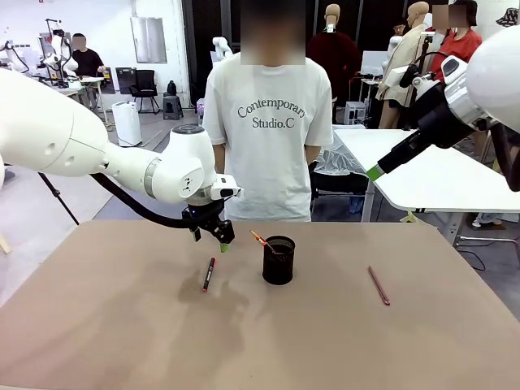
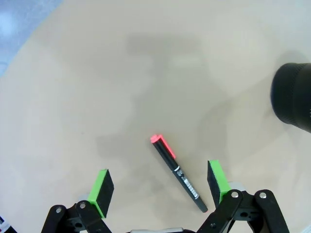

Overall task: Place the pens into the pen holder.
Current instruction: Pick up a writing instrument from the table and place it into the Pen holder.

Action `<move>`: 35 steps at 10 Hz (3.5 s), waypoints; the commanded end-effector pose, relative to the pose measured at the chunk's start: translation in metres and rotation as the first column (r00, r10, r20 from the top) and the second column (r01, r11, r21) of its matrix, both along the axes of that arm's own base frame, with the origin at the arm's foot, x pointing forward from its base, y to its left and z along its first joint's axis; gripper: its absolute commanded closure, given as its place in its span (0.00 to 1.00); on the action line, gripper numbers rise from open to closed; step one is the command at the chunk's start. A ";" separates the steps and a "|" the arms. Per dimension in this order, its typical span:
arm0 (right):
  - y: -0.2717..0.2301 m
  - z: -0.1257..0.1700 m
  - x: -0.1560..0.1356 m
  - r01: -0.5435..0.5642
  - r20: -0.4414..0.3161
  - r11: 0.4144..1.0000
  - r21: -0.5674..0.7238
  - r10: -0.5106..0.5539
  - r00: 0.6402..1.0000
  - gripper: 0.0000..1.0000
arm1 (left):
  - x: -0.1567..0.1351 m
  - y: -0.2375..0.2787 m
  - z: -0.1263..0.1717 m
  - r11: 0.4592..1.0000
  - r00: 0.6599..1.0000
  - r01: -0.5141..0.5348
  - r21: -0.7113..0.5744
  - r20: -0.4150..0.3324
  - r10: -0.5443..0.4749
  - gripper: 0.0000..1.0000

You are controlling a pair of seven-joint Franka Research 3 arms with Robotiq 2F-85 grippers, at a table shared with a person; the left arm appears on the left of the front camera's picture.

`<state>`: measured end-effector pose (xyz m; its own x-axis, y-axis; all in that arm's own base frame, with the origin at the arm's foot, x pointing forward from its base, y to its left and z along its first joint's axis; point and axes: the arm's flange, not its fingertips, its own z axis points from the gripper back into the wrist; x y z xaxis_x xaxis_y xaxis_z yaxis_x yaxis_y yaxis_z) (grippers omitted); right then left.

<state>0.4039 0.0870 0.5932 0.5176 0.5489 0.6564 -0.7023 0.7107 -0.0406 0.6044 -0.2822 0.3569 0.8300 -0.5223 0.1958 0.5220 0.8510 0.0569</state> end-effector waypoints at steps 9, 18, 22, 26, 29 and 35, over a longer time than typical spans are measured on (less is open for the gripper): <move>-0.001 0.000 0.000 -0.006 -0.001 1.000 0.009 0.006 1.000 0.00 | 0.005 0.004 -0.026 0.981 0.981 -0.176 0.083 -0.064 0.181 0.00; -0.001 0.000 0.000 -0.006 -0.001 1.000 0.009 0.006 1.000 0.00 | 0.007 0.001 -0.055 0.978 0.977 -0.200 0.065 -0.068 0.204 0.00; -0.001 0.000 0.000 -0.006 -0.001 1.000 0.009 0.006 1.000 0.00 | 0.006 -0.002 -0.054 0.979 0.979 -0.189 0.076 -0.063 0.194 0.80; -0.001 0.000 0.000 -0.006 -0.001 1.000 0.009 0.006 1.000 0.00 | 0.004 -0.002 -0.052 0.978 0.978 -0.192 0.087 -0.070 0.198 1.00; -0.001 0.000 0.000 -0.006 -0.001 1.000 0.009 0.006 1.000 0.00 | 0.000 -0.006 -0.045 0.979 0.979 -0.180 0.098 -0.079 0.188 1.00; -0.001 0.000 0.000 -0.006 -0.001 1.000 0.009 0.006 1.000 0.00 | -0.007 0.009 0.027 0.924 0.998 -0.057 -0.377 -0.018 0.054 1.00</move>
